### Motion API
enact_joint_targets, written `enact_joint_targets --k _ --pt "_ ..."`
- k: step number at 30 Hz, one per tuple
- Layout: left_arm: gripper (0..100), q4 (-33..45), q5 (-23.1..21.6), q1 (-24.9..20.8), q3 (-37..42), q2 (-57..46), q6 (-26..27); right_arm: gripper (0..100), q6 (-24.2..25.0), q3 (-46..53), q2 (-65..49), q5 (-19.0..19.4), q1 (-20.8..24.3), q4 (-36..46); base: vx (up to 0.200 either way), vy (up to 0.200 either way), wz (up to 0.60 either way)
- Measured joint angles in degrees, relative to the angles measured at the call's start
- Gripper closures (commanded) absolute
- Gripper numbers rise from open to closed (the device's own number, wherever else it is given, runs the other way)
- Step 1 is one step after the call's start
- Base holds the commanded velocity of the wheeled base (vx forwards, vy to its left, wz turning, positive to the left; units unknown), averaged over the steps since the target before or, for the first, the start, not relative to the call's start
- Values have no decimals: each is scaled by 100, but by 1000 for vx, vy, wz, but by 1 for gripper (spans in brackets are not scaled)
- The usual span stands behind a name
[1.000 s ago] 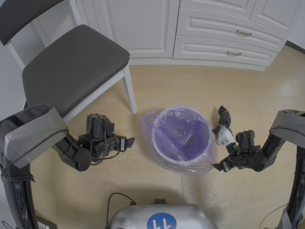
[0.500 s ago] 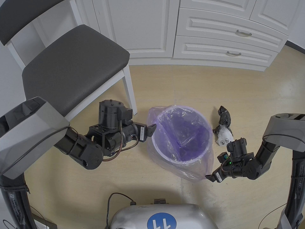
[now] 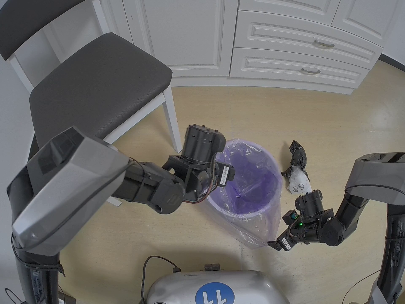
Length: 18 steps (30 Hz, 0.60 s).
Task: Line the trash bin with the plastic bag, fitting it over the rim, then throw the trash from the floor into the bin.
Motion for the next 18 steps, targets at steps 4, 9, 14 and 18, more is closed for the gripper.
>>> enact_joint_targets --k 4,9,14,18 --pt "0 556 544 -111 -506 319 0 0 -2 22 -20 -16 30 0 0 0 0" --pt "0 867 998 -158 -951 686 20 0 -33 66 -63 -22 48 11 0 0 0" --pt "0 963 1161 -84 -1044 855 0 0 -183 112 -105 -22 32 13 0 0 0" --pt "0 958 1168 -11 -909 758 -33 0 -205 123 -119 -20 10 13 0 0 0"
